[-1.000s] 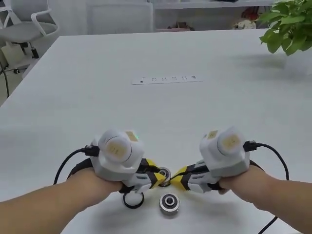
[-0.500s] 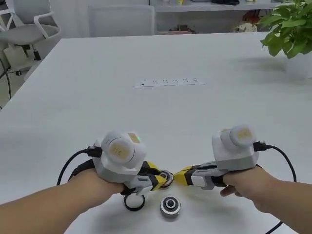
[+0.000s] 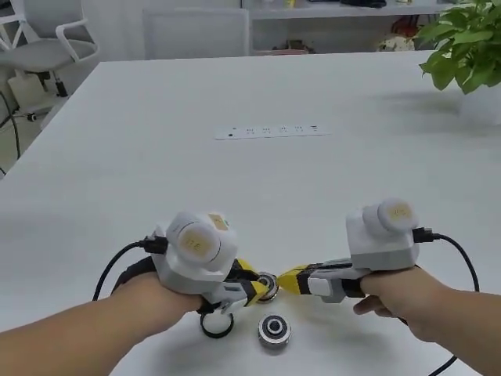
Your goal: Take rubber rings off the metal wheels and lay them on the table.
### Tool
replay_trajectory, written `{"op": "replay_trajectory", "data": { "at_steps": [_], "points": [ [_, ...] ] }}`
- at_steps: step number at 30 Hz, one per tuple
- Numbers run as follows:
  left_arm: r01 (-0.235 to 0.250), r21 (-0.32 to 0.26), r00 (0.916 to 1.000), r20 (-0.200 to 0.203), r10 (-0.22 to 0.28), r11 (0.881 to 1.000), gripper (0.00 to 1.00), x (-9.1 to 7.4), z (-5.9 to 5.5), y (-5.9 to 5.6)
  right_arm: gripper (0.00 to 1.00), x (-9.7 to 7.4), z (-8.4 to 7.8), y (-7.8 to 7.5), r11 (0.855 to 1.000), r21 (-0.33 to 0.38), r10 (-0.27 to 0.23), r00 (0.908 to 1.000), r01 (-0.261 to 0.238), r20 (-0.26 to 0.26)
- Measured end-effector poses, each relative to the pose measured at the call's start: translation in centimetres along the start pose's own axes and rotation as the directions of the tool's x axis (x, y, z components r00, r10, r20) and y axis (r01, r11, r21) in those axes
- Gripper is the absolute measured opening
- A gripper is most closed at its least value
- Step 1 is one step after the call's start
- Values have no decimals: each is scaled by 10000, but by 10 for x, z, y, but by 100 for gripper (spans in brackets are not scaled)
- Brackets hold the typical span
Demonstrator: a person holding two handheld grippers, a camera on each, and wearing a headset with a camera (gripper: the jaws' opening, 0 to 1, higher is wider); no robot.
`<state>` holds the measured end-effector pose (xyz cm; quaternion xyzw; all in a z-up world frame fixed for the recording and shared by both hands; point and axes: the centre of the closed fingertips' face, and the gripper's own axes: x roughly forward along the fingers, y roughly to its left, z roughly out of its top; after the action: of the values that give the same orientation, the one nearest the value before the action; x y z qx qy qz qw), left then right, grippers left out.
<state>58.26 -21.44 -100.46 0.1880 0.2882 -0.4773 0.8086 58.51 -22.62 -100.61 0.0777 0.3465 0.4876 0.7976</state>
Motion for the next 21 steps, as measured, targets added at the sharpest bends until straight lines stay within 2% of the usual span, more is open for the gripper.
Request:
{"op": "replay_trajectory", "data": {
  "at_steps": [8,9,10,11,12,13,15,21],
  "points": [
    [-88,61,10000,-2,88,9999,12,0,0,1,0,6,3,13,9985,-433,332,9994,-335,-79],
    [-94,54,10000,8,93,9999,12,0,0,0,0,7,5,17,9978,-449,487,9988,-488,-14],
    [-104,44,9999,23,104,9999,12,0,0,0,0,8,5,26,9951,-468,878,9961,-877,5],
    [-139,53,9999,19,139,9999,12,1,-1,0,0,10,19,30,9914,-710,1145,9911,-1097,675],
    [-150,37,9999,46,149,9999,12,1,0,0,0,8,12,29,9945,-515,925,9955,-914,198],
    [-146,8,9999,67,146,9999,12,1,0,0,0,9,12,27,9911,-1091,775,9970,-761,81],
    [-143,0,9999,88,143,9999,12,1,0,0,0,8,10,24,9952,-597,785,9967,-770,225],
    [-121,14,9998,173,121,9999,13,2,0,0,0,3,4,15,9967,-652,487,9988,-482,66]
  ]
}}
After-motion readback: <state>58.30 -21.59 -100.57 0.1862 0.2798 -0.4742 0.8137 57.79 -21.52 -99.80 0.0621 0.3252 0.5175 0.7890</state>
